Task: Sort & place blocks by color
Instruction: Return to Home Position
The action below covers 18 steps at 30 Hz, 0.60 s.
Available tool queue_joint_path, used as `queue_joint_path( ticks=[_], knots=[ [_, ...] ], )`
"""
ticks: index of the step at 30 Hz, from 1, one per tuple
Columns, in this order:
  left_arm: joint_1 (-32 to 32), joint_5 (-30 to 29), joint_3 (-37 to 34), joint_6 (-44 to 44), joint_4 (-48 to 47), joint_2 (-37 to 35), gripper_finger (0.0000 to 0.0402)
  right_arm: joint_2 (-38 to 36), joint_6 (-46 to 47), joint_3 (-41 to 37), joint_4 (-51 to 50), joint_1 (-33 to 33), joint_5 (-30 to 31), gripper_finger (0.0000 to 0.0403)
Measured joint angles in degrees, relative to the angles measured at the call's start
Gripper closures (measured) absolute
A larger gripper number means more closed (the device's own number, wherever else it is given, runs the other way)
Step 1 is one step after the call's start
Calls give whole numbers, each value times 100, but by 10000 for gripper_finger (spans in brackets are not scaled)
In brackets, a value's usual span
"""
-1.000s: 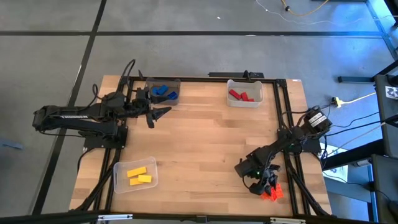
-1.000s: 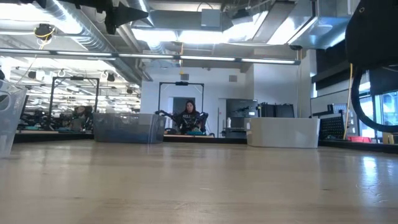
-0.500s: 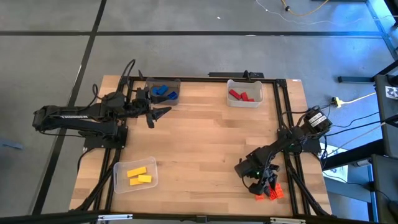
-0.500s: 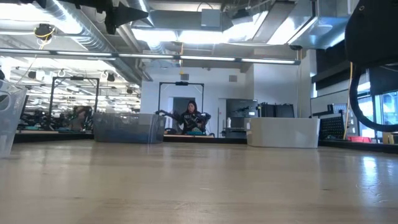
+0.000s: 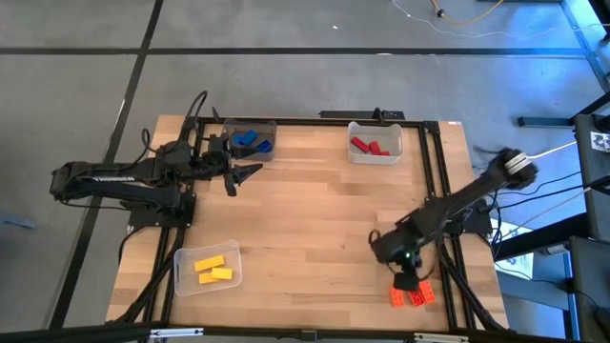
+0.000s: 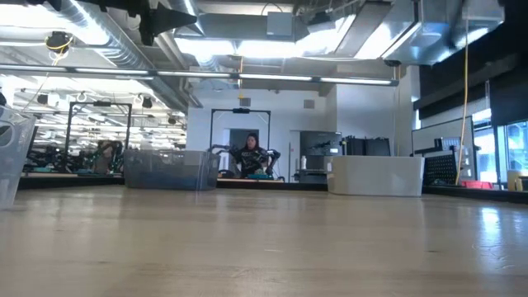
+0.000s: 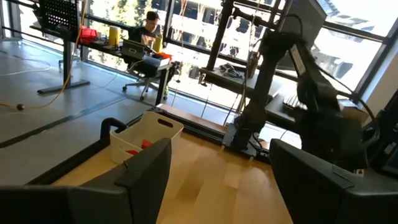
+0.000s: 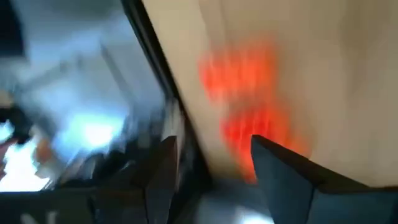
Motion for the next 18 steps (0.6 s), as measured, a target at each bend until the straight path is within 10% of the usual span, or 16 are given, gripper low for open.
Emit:
queue_joint_path(
  ticks=[8, 18],
  knots=[
    [0, 189, -2, -18, 534, -1, 140, -991, -939, -146, 1736, -839, 3725, 197],
    [-1, 202, -2, -194, 558, 2, 140, -1255, -2570, -795, 6138, -3370, 3371, 197]
  ],
)
